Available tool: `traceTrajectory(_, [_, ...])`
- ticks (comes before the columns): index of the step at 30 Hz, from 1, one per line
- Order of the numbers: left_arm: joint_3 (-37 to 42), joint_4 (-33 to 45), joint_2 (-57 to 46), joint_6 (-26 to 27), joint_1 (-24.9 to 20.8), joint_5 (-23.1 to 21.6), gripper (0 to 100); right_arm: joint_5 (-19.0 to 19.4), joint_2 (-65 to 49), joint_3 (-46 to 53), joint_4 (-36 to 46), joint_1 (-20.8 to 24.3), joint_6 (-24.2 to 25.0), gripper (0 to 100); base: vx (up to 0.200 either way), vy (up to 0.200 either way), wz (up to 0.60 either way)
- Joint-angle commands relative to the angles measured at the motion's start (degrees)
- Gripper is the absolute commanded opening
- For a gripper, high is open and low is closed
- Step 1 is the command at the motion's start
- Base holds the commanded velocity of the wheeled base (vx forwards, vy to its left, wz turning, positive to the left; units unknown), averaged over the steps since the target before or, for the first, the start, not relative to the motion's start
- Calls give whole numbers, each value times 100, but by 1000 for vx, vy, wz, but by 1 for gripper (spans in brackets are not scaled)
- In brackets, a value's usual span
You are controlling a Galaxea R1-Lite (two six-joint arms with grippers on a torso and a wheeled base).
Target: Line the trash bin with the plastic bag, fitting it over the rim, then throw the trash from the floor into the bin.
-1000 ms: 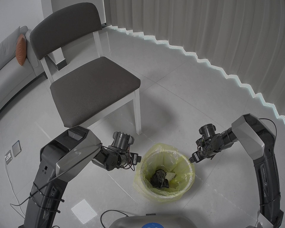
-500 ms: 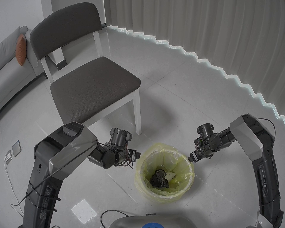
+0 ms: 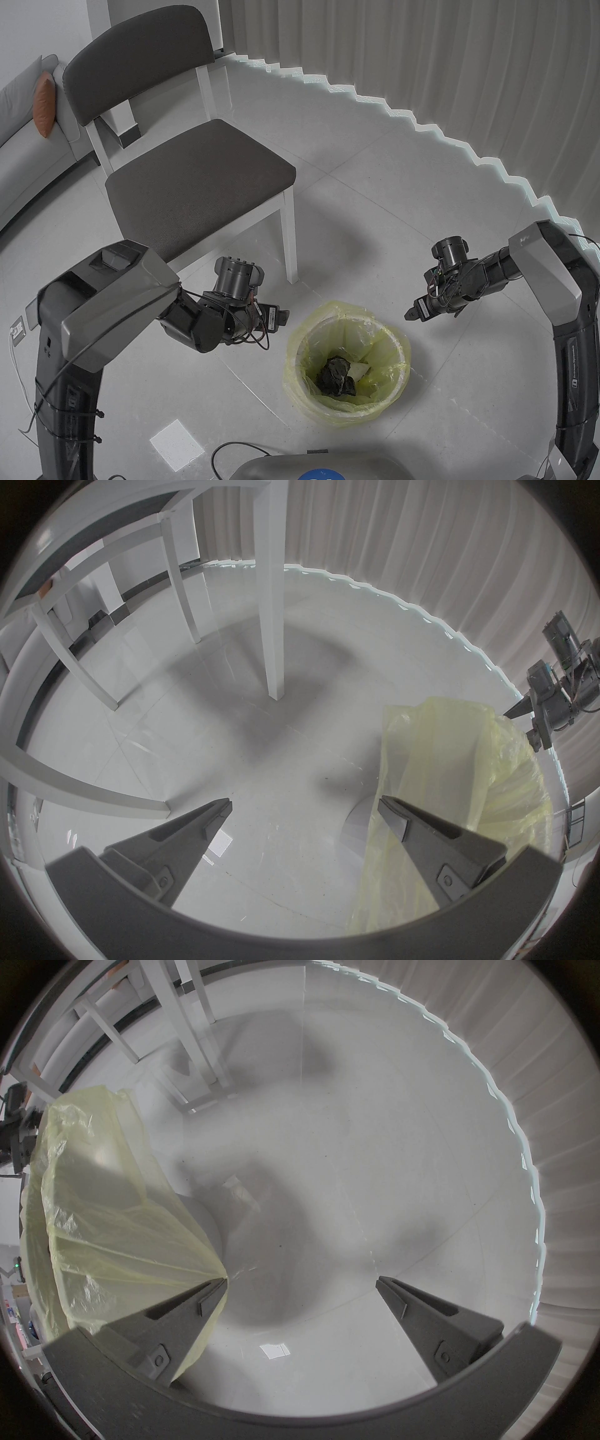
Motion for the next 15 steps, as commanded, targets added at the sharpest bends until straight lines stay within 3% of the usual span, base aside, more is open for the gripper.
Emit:
traceTrajectory(1, [548, -179, -724, 3, 7, -24, 100, 141, -580, 263, 133, -107, 115, 100, 0, 0, 0])
traceTrajectory(5, [961, -372, -1181, 20, -19, -262, 100, 317, -1116, 658, 195, -195, 123, 100, 0, 0, 0])
traceTrajectory(15, [2148, -926, -2455, 20, -116, -200, 100, 300, -2750, 2021, 151, -248, 185, 100, 0, 0, 0])
